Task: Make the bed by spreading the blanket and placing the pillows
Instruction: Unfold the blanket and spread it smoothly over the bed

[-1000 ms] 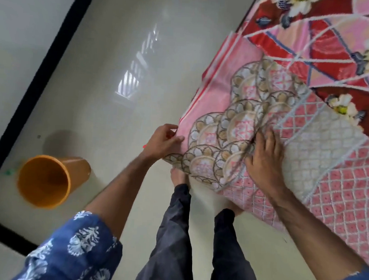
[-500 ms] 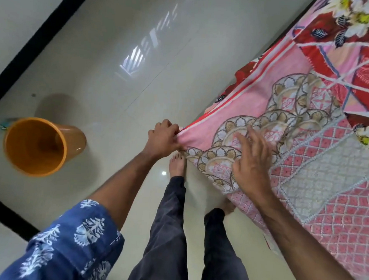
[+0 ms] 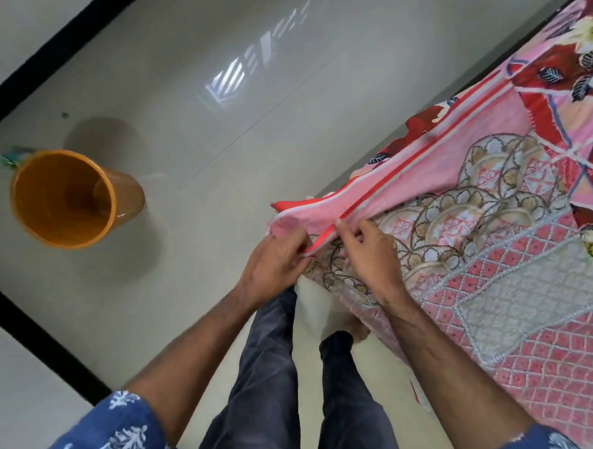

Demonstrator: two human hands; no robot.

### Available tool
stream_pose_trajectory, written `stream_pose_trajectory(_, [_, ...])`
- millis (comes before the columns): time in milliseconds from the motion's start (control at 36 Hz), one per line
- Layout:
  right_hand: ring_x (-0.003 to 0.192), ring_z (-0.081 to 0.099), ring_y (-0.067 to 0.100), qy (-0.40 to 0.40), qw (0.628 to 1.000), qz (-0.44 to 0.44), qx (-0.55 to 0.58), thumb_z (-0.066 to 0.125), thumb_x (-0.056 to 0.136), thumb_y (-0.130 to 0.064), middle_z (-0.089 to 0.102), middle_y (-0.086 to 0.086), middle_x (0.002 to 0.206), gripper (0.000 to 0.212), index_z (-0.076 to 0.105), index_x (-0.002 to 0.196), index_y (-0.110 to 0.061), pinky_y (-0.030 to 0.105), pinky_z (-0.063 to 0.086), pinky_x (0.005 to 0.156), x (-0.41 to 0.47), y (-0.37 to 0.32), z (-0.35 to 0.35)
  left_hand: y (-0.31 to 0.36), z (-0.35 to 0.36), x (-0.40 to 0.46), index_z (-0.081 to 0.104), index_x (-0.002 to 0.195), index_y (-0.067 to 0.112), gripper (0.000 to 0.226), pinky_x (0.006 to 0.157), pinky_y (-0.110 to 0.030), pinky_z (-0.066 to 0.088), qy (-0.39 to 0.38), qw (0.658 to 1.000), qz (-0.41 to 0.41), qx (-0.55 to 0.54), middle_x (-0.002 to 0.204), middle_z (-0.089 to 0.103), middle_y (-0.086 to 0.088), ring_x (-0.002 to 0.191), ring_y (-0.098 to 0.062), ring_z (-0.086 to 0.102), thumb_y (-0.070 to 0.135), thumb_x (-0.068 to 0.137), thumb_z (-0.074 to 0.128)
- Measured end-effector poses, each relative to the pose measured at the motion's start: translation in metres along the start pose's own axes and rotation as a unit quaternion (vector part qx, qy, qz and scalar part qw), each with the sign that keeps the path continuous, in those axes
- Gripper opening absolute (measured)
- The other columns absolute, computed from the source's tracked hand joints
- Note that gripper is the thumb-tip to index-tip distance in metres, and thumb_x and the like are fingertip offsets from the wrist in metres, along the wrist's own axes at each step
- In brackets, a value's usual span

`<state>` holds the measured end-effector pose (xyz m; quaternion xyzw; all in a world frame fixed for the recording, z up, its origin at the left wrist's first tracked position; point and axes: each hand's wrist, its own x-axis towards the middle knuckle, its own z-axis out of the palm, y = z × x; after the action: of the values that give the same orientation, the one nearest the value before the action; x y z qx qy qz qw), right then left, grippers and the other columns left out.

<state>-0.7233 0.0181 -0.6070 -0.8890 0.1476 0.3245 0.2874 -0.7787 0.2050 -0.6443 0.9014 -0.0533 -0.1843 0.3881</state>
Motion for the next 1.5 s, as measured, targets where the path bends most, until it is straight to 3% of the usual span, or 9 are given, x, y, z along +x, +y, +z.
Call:
stream_pose_trajectory(139, [0.082, 0.074, 0.019, -0.05, 0.971, 0.148, 0.183, 0.066, 0.079, -0.072, 0.077, 0.0, 0.093, 0.058, 0.071, 0.103, -0.019, 0.037, 0.059, 0.081, -0.007, 0.004, 0.017, 0.012, 0.015, -0.014, 0.055, 0.098, 0.021, 0.015, 0.063, -0.027, 0.038, -0.057, 0.996, 0.018, -0.061, 0.089, 0.063, 0.011, 0.076, -0.007, 0.056, 0.023, 0.089, 0.068])
stream_pose_trajectory(333, [0.084, 0.075, 0.028, -0.01, 0.906, 0.216, 0.364, 0.065, 0.093, -0.002, 0.074, 0.02, 0.106, 0.023, 0.065, 0.116, 0.0, 0.039, 0.064, 0.069, -0.023, 0.017, 0.022, 0.007, 0.019, -0.022, 0.057, 0.11, 0.027, 0.027, 0.075, -0.036, 0.044, -0.084, 0.995, 0.033, 0.033, 0.104, 0.069, 0.01, 0.095, -0.016, 0.063, 0.029, 0.085, 0.065])
stream_pose_trajectory(556, [0.078, 0.077, 0.027, -0.006, 0.898, 0.192, 0.395, 0.061, 0.098, -0.003, 0.072, 0.019, 0.114, 0.028, 0.056, 0.125, -0.001, 0.038, 0.065, 0.067, -0.048, 0.033, 0.012, -0.03, 0.004, -0.038, 0.069, 0.095, 0.028, 0.024, 0.098, -0.052, 0.035, -0.025, 0.984, -0.05, 0.166, 0.135, 0.055, -0.003, 0.122, -0.029, 0.049, 0.033, 0.074, 0.08])
stream_pose_trajectory(750, [0.092, 0.076, 0.019, -0.056, 0.887, 0.091, 0.449, 0.063, 0.099, -0.013, 0.073, 0.007, 0.115, 0.032, 0.055, 0.13, -0.009, 0.031, 0.064, 0.076, -0.042, 0.013, 0.001, -0.029, -0.012, -0.039, 0.065, 0.079, 0.034, 0.017, 0.097, -0.043, 0.05, 0.04, 0.945, -0.211, -0.247, 0.122, 0.061, -0.002, 0.114, -0.017, 0.059, 0.027, 0.081, 0.08])
stream_pose_trajectory(861, [0.11, 0.07, 0.02, -0.109, 0.922, 0.061, 0.368, 0.07, 0.095, -0.019, 0.066, 0.001, 0.123, 0.05, 0.048, 0.139, -0.018, 0.039, 0.06, 0.09, -0.038, 0.008, 0.01, -0.022, -0.017, -0.043, 0.045, 0.069, 0.014, 0.036, 0.065, -0.042, 0.045, 0.006, 0.886, -0.277, -0.372, 0.071, 0.051, -0.006, 0.068, -0.02, 0.05, 0.005, 0.084, 0.076])
stream_pose_trajectory(1111, [0.108, 0.06, 0.016, -0.231, 0.972, 0.02, -0.024, 0.073, 0.09, -0.038, 0.057, 0.0, 0.127, 0.045, 0.053, 0.124, -0.017, 0.039, 0.051, 0.095, -0.079, 0.04, 0.047, -0.002, -0.022, -0.058, 0.046, 0.107, 0.009, 0.033, 0.054, -0.043, 0.061, 0.08, 0.85, -0.311, -0.417, 0.098, 0.073, -0.019, 0.076, -0.039, 0.073, -0.003, 0.089, 0.07])
stream_pose_trajectory(1250, [0.133, 0.042, 0.028, -0.1, 0.976, 0.024, -0.194, 0.07, 0.078, -0.069, 0.037, 0.007, 0.147, 0.098, 0.03, 0.147, -0.013, 0.045, 0.04, 0.11, -0.115, 0.054, 0.08, 0.026, -0.025, -0.063, 0.045, 0.127, 0.012, 0.051, 0.058, -0.044, 0.063, 0.067, 0.817, -0.304, -0.485, 0.103, 0.074, -0.021, 0.074, -0.037, 0.074, -0.001, 0.086, 0.073])
stream_pose_trajectory(1417, [0.115, 0.054, 0.029, 0.09, 0.99, 0.064, -0.083, 0.069, 0.085, -0.032, 0.055, 0.004, 0.126, 0.047, 0.053, 0.126, -0.015, 0.046, 0.044, 0.094, -0.138, 0.079, 0.085, 0.063, -0.027, -0.062, 0.051, 0.124, 0.02, 0.05, 0.065, -0.065, 0.057, 0.073, 0.818, -0.23, -0.522, 0.096, 0.074, -0.024, 0.08, -0.066, 0.061, 0.004, 0.083, 0.076])
stream_pose_trajectory(1500, [0.1, 0.061, 0.029, 0.144, 0.985, 0.086, -0.037, 0.069, 0.082, -0.006, 0.065, 0.004, 0.111, 0.035, 0.063, 0.115, -0.017, 0.039, 0.044, 0.078, -0.154, 0.114, 0.082, 0.08, -0.026, -0.067, 0.048, 0.128, 0.016, 0.048, 0.071, -0.066, 0.057, 0.091, 0.82, -0.201, -0.527, 0.1, 0.074, -0.023, 0.081, -0.05, 0.07, 0.002, 0.088, 0.071])
